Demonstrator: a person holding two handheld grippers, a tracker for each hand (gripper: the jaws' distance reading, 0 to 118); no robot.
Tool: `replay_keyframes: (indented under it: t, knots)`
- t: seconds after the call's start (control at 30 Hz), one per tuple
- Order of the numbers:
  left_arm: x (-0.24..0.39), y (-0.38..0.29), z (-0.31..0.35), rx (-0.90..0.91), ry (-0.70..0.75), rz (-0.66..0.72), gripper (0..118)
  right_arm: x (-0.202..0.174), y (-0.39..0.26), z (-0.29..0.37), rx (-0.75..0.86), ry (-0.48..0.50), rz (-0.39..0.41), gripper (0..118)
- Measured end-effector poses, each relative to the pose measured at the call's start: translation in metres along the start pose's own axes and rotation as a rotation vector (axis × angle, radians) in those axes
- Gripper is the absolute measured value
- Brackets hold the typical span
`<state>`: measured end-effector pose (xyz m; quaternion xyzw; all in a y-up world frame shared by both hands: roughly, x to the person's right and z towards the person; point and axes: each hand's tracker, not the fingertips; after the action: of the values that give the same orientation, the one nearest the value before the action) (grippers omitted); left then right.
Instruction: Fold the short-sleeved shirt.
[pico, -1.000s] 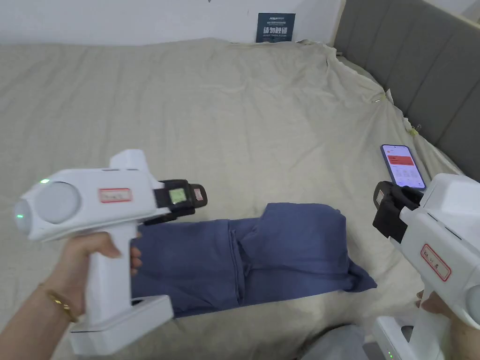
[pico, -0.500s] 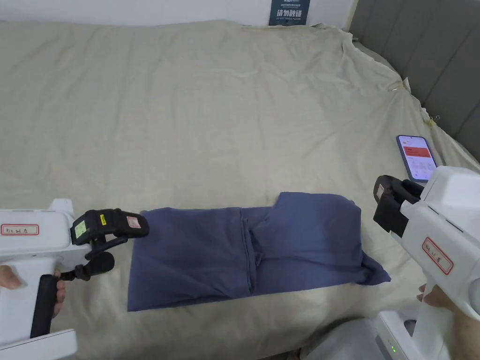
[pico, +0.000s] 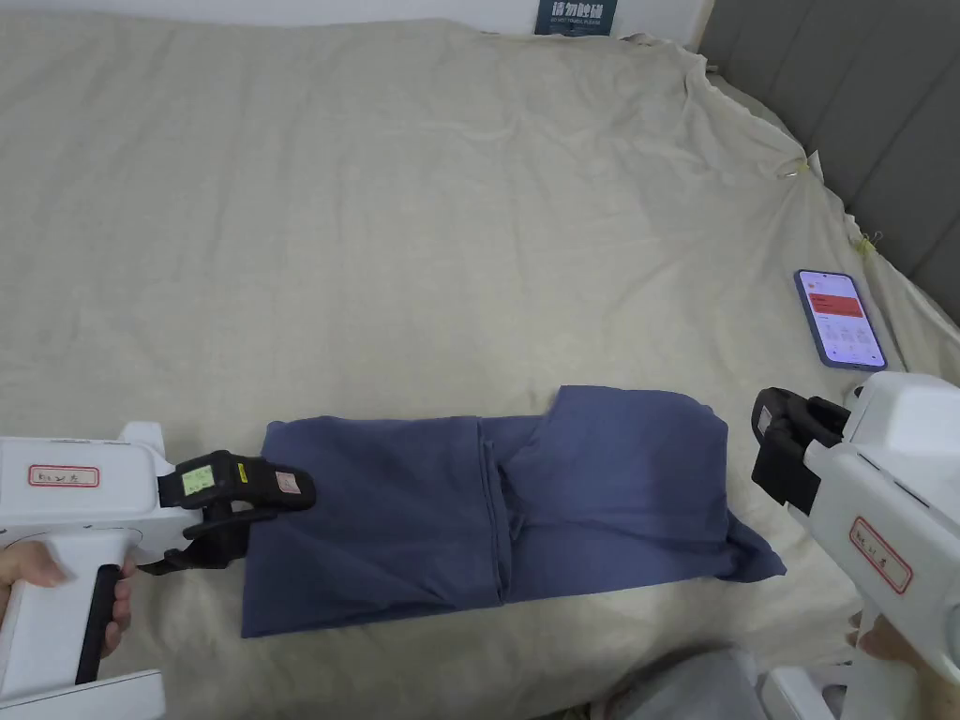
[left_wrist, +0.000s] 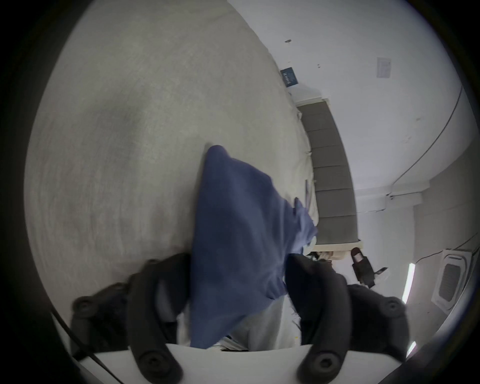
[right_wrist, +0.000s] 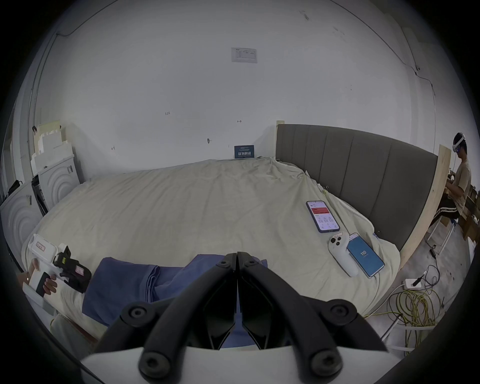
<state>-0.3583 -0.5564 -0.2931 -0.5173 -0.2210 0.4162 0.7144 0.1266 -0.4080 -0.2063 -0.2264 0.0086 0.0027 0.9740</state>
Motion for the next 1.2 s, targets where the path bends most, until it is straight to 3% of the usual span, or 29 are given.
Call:
replay_keyframes:
  t: [0.1, 0.2, 0.3, 0.4, 0.63, 0.93, 1.07, 1.2]
  knots:
    - [0.007, 0.001, -0.002, -0.006, 0.018, -0.042, 55, -0.002, 0.000, -0.001, -0.004, 0.005, 0.001, 0]
    - [0.014, 0.002, -0.005, 0.000, 0.172, -0.099, 17, -0.002, -0.001, -0.005, -0.009, 0.011, 0.000, 0]
    - [0.031, -0.004, -0.007, 0.007, 0.236, -0.092, 10, -0.003, -0.001, -0.007, -0.015, 0.020, 0.003, 0]
    - [0.053, -0.002, -0.010, -0.001, 0.313, -0.077, 6, -0.003, -0.001, -0.009, -0.016, 0.028, 0.009, 0]
    - [0.100, 0.008, 0.030, 0.102, 0.338, -0.117, 5, 0.000, 0.009, -0.003, 0.012, 0.042, -0.001, 0]
    - [0.068, 0.024, 0.139, 0.305, 0.669, -0.009, 5, -0.015, 0.028, 0.004, 0.068, 0.088, 0.008, 0]
    - [0.081, 0.017, 0.180, 0.409, 0.847, -0.048, 5, -0.019, 0.030, 0.006, 0.080, 0.112, 0.001, 0]
    - [0.127, 0.000, 0.186, 0.435, 0.821, -0.146, 5, -0.021, 0.028, 0.006, 0.078, 0.124, 0.001, 0]
